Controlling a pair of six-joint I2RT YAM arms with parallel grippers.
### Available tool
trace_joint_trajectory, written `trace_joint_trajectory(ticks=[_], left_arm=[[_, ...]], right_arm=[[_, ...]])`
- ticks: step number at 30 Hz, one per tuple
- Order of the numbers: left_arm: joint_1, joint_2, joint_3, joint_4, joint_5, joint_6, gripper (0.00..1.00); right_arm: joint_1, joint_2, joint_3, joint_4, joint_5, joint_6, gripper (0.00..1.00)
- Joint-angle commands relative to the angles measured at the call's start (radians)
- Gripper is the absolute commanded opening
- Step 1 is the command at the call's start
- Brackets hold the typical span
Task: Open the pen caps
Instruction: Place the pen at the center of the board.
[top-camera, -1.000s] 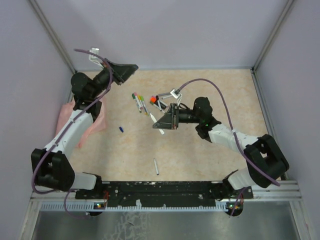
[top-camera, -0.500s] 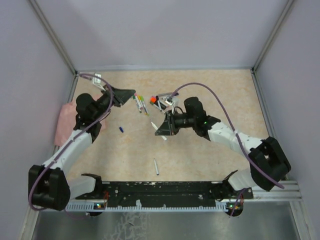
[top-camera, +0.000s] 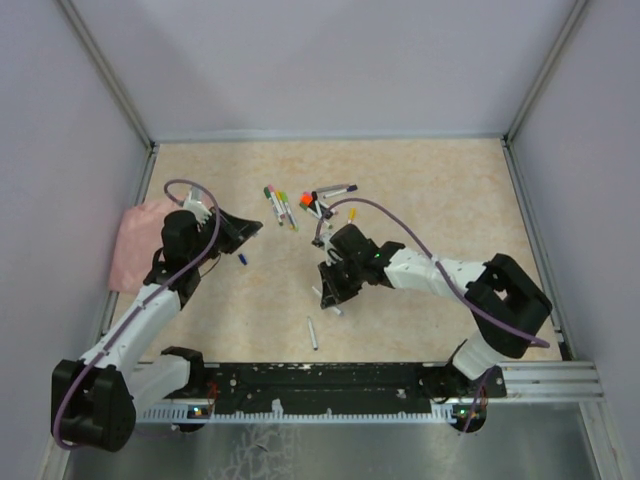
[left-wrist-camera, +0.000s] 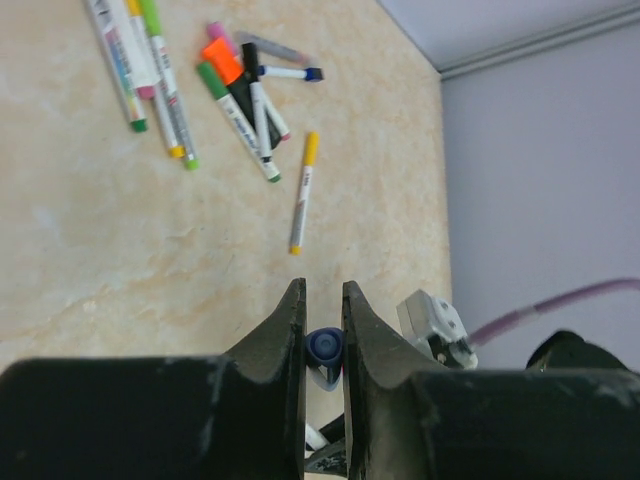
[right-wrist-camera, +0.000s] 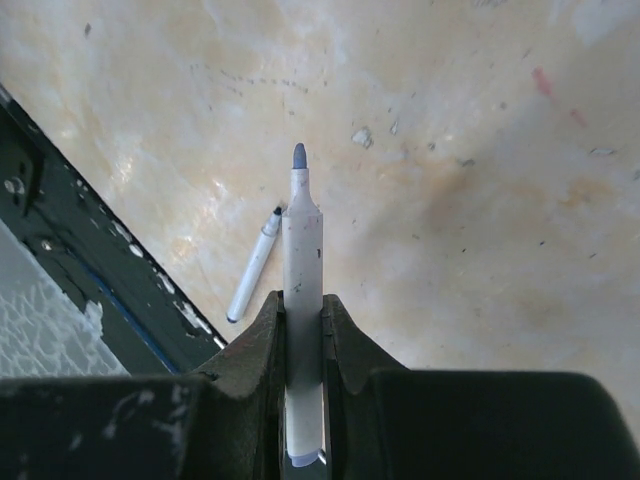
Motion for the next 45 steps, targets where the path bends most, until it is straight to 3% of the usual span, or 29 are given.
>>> trace_joint_trajectory(ticks=[1, 13, 30, 41, 45], left_arm=[[0.000, -0.004, -0.016, -0.153, -0.095, -0.047, 0.00], [-0.024, 0.004, -0.102, -0.098, -0.140, -0.069, 0.00], [-0.029, 0.011, -0.103, -0.127, -0.197, -0.045, 0.00], [-0.096, 0.096, 0.024, -0.262, -0.323, 0.018, 0.00], [-0.136, 0.165, 0.092, -0.326, -0.384, 0.025, 0.00]], right_arm=[[0.047, 0.017, 0.033, -0.056, 0.088, 0.020, 0.00], [0.144, 0.037, -0.039, -0.018, 0.179, 0.116, 0.03], [0.159, 0.141, -0.006, -0.071, 0.229, 0.095, 0.26], [0.160, 0.124, 0.019, -0.087, 0.248, 0.074, 0.33], [0.159, 0.042, 0.034, -0.087, 0.296, 0.056, 0.41]])
